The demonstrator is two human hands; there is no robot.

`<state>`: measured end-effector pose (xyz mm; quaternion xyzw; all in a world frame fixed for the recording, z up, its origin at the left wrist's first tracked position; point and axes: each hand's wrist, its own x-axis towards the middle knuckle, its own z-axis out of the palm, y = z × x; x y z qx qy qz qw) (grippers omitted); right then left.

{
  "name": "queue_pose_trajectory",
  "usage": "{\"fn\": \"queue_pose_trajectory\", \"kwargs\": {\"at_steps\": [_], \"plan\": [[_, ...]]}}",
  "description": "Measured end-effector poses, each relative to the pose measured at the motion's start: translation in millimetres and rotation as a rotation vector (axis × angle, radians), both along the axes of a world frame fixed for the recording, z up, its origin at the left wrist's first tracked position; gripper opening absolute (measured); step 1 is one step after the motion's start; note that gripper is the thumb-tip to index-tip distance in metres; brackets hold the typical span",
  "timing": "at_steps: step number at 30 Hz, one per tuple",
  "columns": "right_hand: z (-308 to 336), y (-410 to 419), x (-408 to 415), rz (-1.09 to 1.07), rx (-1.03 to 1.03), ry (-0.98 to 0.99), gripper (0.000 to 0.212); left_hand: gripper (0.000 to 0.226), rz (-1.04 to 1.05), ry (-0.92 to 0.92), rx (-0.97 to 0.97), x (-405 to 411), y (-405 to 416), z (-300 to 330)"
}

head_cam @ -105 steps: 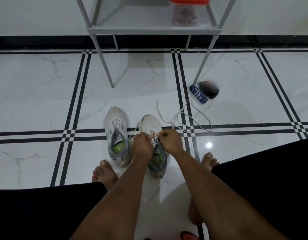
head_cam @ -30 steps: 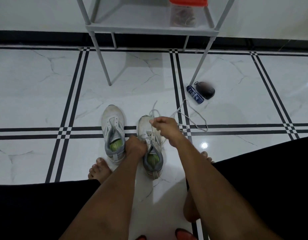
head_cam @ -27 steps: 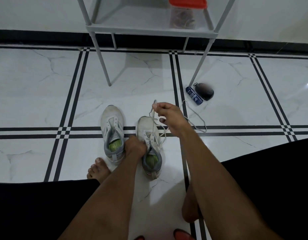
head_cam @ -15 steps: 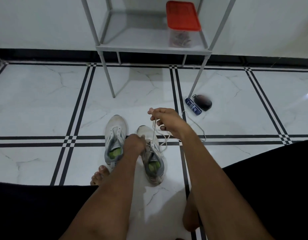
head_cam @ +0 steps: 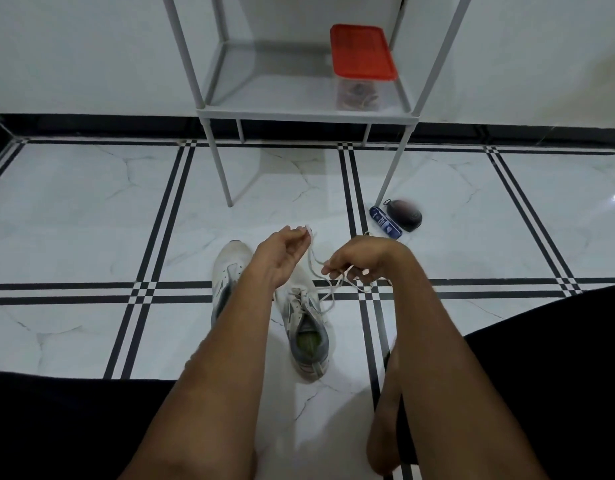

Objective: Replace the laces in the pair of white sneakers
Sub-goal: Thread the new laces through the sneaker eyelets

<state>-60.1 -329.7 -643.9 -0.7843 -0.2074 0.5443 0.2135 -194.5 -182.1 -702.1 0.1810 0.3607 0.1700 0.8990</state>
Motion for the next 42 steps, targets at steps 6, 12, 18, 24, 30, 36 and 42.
{"fn": "queue_pose_trajectory", "kwargs": {"at_steps": [6, 12, 18, 24, 30, 36, 42], "plan": [[-27, 7, -15, -0.302, 0.162, 0.124, 0.066, 0.051, -0.142, -0.027, 0.071, -6, -7, -8], [-52, 12, -26, -0.579, 0.319, 0.296, 0.055, 0.061, -0.323, 0.088, 0.220, -12, -13, -14], [-54, 10, -21, -0.502, 0.398, 0.125, 0.020, 0.035, -0.439, 0.218, 0.216, -22, -12, -23], [-49, -1, -12, -0.107, 0.160, -0.032, 0.017, 0.033, -0.286, 0.243, 0.256, -11, -9, -21], [-57, 2, -16, -0.333, 0.248, -0.006, 0.055, 0.018, -0.562, 0.396, 0.638, -13, -16, -17], [-69, 10, -23, -0.531, 0.457, 0.088, 0.024, 0.018, -0.732, 0.418, 0.763, -12, -19, -16], [-68, 15, -24, -0.700, 0.486, 0.248, 0.030, 0.010, -0.684, 0.458, 0.763, -18, -11, -23]]}}
